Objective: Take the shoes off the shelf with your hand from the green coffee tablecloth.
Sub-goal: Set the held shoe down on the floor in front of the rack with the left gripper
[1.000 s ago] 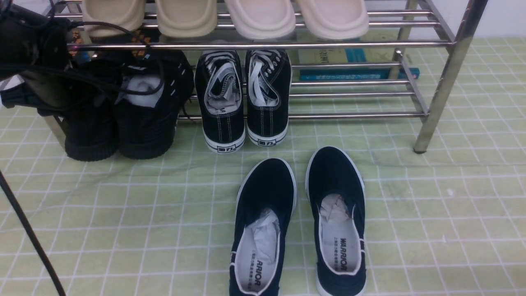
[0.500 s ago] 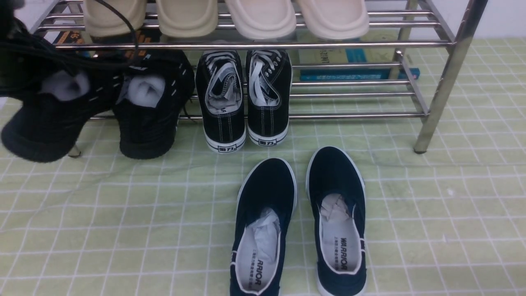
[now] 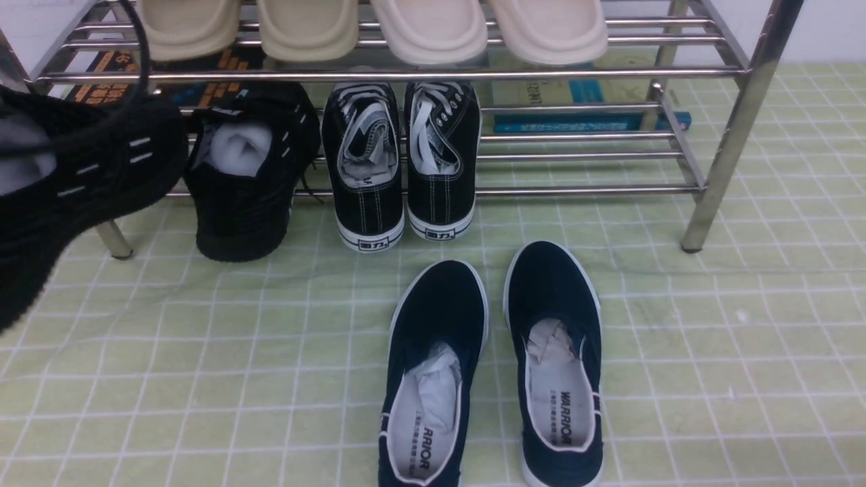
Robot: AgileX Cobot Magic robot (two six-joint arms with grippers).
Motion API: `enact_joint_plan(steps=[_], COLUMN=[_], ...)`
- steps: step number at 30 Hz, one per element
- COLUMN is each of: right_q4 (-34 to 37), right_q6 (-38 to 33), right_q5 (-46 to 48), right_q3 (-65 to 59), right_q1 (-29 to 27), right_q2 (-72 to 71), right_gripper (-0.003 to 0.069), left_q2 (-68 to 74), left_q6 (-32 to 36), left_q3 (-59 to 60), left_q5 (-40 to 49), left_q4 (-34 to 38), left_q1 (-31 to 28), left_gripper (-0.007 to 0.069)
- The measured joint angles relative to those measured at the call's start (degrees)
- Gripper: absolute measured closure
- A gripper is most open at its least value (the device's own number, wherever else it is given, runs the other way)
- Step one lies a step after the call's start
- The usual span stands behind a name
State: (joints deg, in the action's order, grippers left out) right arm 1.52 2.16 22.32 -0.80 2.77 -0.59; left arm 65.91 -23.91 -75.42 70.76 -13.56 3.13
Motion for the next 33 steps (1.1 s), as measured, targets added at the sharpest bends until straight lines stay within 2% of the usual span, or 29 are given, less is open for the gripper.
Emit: enact_joint_plan(steps=[5,7,8,10,13,17,21,33], right_q4=[0.0,0.0,0.0,0.0,0.0,0.0,0.0,0.0], right_q6=[0.0,0.0,0.0,0.0,0.0,0.0,0.0,0.04], right_q5=[0.0,0.0,0.0,0.0,0.0,0.0,0.0,0.0], right_q3=[0.0,0.0,0.0,0.0,0.0,0.0,0.0,0.0], right_q1=[0.0,0.0,0.0,0.0,0.0,0.0,0.0,0.0], right_q2=[0.0,0.0,0.0,0.0,0.0,0.0,0.0,0.0], right_gripper=[0.0421,0.0421,0.0421,0.0421,0.0421,0.0421,0.0421,0.0421], left_q2=[-5.91,-9.13,-9.35,-11.12,-11.97,-11.85,-11.85,-11.85], left_q6=[-1.78,-5.08,-5.35,-7.66,-9.71,-10.81,-14.07,-23.59], left_q3=[10.57,19.46,20.03,24.82,31.46,35.75,38.01,44.91], left_q5=[0.0,0.0,0.0,-1.31,-8.3,-17.9,-25.84,-34.84], left_q4=[1.54,1.49,1.58,2.19,4.71,8.1,8.46,6.29], left_q1=[0.0,0.0,0.0,0.0,0.0,0.0,0.0,0.0], left_gripper=[0.0613,0.0613,0.0613,0.0613,0.0613,0.0613,0.0613,0.0607])
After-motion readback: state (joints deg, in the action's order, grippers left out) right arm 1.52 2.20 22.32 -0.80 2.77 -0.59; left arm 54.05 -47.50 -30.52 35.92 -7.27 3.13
